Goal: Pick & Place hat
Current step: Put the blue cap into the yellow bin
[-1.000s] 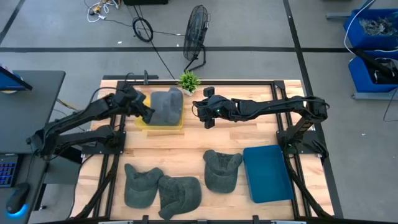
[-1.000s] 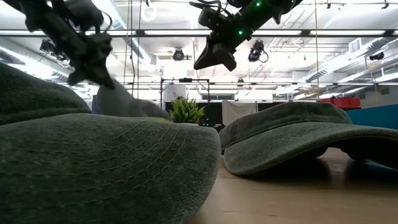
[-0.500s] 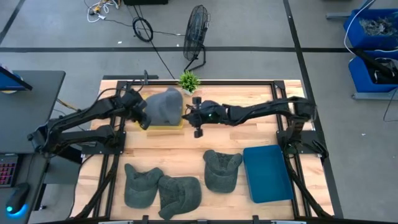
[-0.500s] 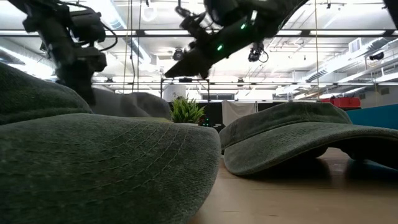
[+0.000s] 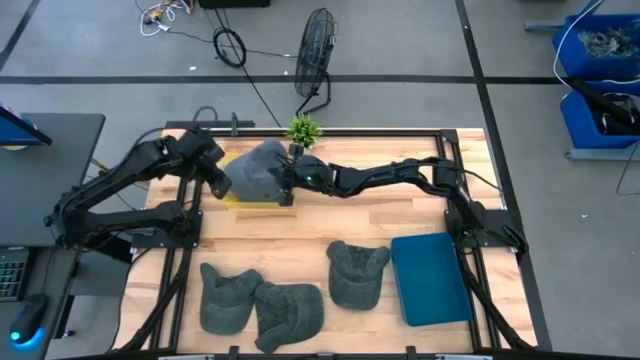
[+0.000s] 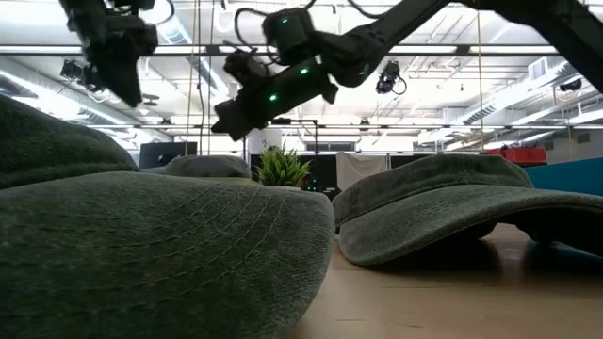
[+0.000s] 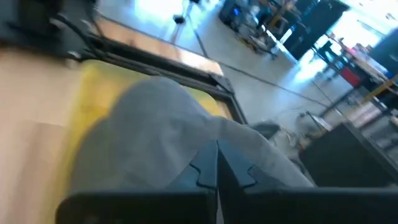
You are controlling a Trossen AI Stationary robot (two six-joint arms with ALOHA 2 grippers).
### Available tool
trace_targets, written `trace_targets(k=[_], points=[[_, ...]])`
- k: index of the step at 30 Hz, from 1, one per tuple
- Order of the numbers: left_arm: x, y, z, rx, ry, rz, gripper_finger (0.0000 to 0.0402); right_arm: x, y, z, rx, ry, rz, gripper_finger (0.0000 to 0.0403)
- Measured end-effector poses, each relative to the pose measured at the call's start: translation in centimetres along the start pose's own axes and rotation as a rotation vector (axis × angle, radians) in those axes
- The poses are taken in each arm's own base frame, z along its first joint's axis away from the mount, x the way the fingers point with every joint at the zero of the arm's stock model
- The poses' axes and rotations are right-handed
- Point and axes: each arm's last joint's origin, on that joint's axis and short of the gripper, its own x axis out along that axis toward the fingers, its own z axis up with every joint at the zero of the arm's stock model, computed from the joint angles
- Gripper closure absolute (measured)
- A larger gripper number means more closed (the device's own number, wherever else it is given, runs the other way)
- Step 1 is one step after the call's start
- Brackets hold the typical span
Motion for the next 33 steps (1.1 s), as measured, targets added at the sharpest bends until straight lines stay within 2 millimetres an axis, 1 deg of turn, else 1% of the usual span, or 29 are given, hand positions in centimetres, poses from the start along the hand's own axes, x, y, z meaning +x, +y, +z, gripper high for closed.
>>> trace_targets(k=[2,5,7,10,15,17,19,23,26,30,33], points=[[-0.2,0.1,0.6,0.021,-0.068,0.054,0.0303,0.7,-0.3,-0.4,-0.001,0.07,-0.014,0.0402],[0.8,0.2,0.4,0.025,-0.075,0.084,0.0338,1.1,-0.7,-1.4,0.024,0.208,-0.03,0.0402],[2.3,0.3,-0.1,0.019,-0.061,0.087,0.0363,1.1,-0.9,-2.2,0.048,0.265,-0.015,0.0402],[5.2,0.6,-1.6,0.0,-0.022,0.095,0.0393,1.0,-0.8,-3.1,0.08,0.334,0.018,0.0402],[10.0,1.0,-4.0,-0.044,0.02,0.08,0.0393,0.8,-0.2,-3.5,0.106,0.347,0.193,0.0403],[11.1,1.1,-4.9,-0.058,0.053,0.084,0.0392,0.7,0.2,-3.6,0.129,0.354,0.259,0.0403],[11.9,1.3,-5.6,-0.066,0.099,0.095,0.0391,0.4,0.8,-3.8,0.127,0.385,0.308,0.0403],[12.6,1.3,-5.9,-0.086,0.126,0.101,0.0391,0.0,1.3,-3.7,0.109,0.412,0.329,0.0403],[12.4,1.3,-5.6,-0.086,0.113,0.098,0.0391,0.0,1.6,-3.6,0.098,0.421,0.31,0.0403],[10.9,1.0,-4.5,-0.086,0.086,0.091,0.0391,-0.5,1.5,-2.9,0.058,0.416,0.29,0.0403],[9.3,0.9,-3.6,-0.083,0.055,0.084,0.0395,-1.4,0.8,-1.4,0.019,0.389,0.258,0.0403]])
